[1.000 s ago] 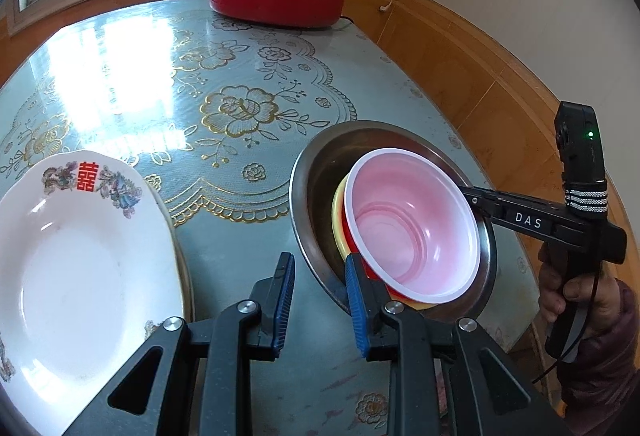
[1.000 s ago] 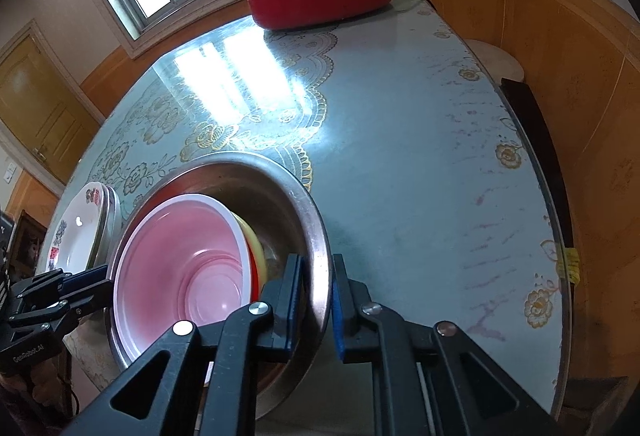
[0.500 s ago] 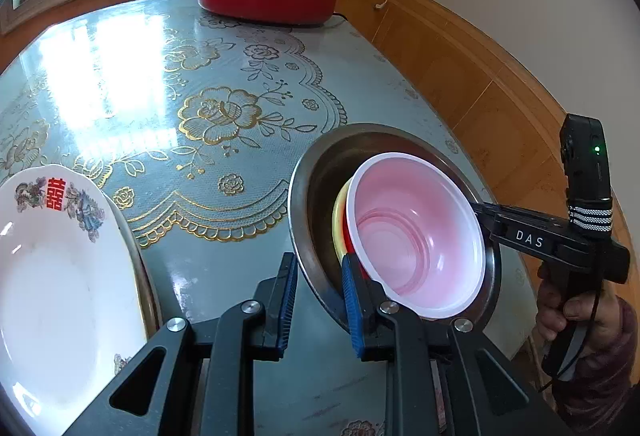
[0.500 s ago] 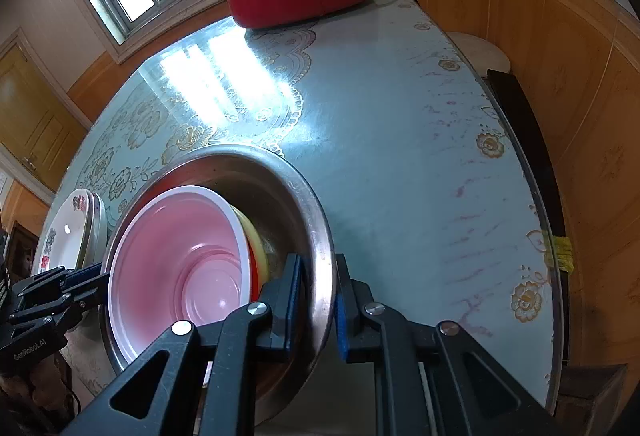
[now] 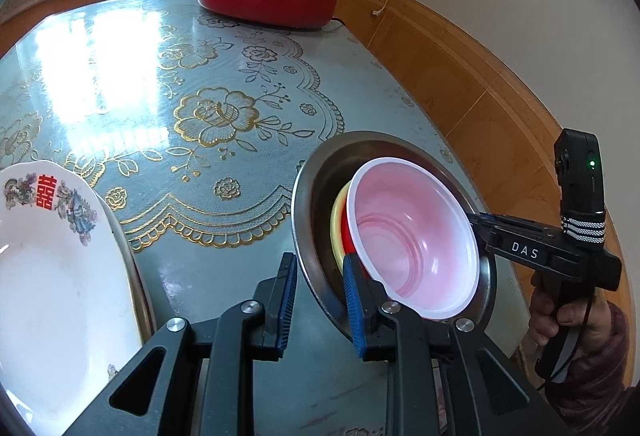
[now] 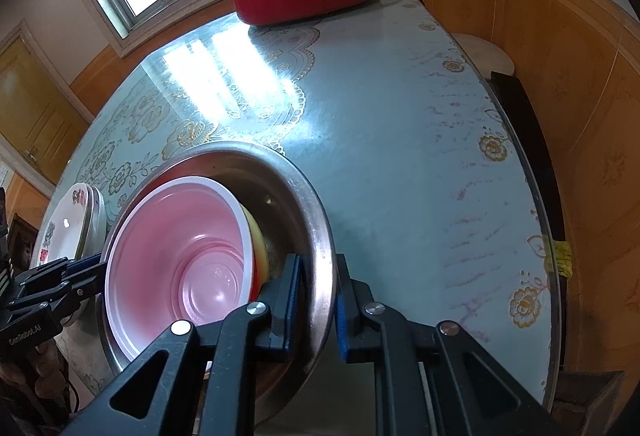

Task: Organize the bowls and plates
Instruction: 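Grasp the steel bowl's rim with the left tool while the right tool grasps it too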

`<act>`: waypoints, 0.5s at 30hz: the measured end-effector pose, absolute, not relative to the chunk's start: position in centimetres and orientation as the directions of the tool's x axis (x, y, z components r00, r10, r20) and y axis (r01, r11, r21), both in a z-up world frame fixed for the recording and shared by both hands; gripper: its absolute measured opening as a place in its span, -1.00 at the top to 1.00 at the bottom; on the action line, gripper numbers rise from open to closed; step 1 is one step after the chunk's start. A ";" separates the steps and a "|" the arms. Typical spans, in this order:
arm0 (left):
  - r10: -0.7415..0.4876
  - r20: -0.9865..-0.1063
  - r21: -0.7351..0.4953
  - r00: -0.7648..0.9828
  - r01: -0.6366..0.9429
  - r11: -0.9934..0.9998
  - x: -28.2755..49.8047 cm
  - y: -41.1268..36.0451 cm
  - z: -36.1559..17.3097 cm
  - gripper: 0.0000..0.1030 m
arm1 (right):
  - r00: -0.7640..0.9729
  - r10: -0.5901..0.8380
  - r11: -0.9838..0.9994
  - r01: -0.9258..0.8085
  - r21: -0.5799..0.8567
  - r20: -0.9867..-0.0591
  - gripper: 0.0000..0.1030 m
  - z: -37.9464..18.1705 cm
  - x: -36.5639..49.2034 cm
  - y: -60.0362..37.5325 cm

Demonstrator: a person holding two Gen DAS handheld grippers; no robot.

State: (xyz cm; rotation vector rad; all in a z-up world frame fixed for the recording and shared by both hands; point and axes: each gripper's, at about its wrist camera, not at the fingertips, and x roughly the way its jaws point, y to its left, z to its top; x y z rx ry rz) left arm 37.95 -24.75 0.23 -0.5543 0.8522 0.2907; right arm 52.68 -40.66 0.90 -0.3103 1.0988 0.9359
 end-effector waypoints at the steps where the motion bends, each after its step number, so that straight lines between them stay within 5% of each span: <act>1: 0.030 -0.775 -0.342 0.631 -0.459 0.820 37.9 -24.7 0.2 0.53 | 0.134 0.487 0.595 -0.774 0.216 -0.863 0.72 0.9 52.6 -40.6; 15: 0.058 -0.777 -0.324 0.627 -0.476 0.818 37.9 -25.3 0.3 0.67 | 0.106 0.490 0.580 -0.781 0.233 -0.865 0.77 -0.1 53.0 -40.2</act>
